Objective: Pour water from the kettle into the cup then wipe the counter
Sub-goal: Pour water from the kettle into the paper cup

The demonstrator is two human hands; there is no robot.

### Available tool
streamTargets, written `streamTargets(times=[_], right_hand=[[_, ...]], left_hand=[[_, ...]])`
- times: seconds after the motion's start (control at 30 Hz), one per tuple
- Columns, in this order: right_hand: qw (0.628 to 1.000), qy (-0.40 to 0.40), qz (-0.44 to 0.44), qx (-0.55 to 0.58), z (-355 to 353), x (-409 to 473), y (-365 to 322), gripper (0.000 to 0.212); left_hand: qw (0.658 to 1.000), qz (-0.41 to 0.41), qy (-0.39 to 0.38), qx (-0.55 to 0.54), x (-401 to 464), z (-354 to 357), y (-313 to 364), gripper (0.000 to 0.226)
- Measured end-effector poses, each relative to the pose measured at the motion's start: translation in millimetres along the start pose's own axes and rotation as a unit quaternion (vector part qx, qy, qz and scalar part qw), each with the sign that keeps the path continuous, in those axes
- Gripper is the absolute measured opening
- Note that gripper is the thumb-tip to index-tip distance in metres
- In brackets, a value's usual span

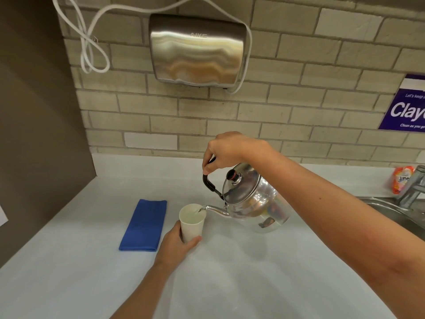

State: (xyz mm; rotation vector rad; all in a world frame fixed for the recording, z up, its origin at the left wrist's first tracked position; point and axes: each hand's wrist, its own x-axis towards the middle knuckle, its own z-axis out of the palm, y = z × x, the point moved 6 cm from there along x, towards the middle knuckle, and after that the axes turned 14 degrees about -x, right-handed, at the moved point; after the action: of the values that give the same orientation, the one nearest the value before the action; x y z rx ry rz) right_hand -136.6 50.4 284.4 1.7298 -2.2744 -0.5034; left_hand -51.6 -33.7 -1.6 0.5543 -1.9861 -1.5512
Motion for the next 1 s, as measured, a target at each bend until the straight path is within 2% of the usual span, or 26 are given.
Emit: streamTargets(times=[0.17,0.4,0.5,0.63,0.77,0.87,1.0], right_hand=[[1.000,-0.003,0.000,0.011,6,1,2,0.023],[0.995,0.026,0.031,0.093,31,-10,28,0.026],[0.979,0.040,0.057,0.192,47,-19,53,0.020],[0.938,0.085,0.113,0.318,62,-26,88,0.014],[0.919,0.146,0.170,0.325,73,-7,104,0.018],[0.909,0.181,0.177,0.330,89,19,95,0.019],[0.900,0.188,0.194,0.341,123,57,79,0.019]], left_hand=[[1.000,-0.002,0.001,-0.001,1,0,-2,0.067],[1.000,0.002,0.004,0.009,2,0,0,0.065],[1.000,0.001,-0.002,0.000,0,0,1,0.058],[1.000,0.000,0.000,0.002,0,-1,1,0.058],[1.000,-0.005,0.002,-0.003,-1,-1,0,0.062],[1.000,-0.010,0.004,-0.014,-2,-1,1,0.061],[1.000,-0.022,0.007,-0.011,-2,-1,0,0.056]])
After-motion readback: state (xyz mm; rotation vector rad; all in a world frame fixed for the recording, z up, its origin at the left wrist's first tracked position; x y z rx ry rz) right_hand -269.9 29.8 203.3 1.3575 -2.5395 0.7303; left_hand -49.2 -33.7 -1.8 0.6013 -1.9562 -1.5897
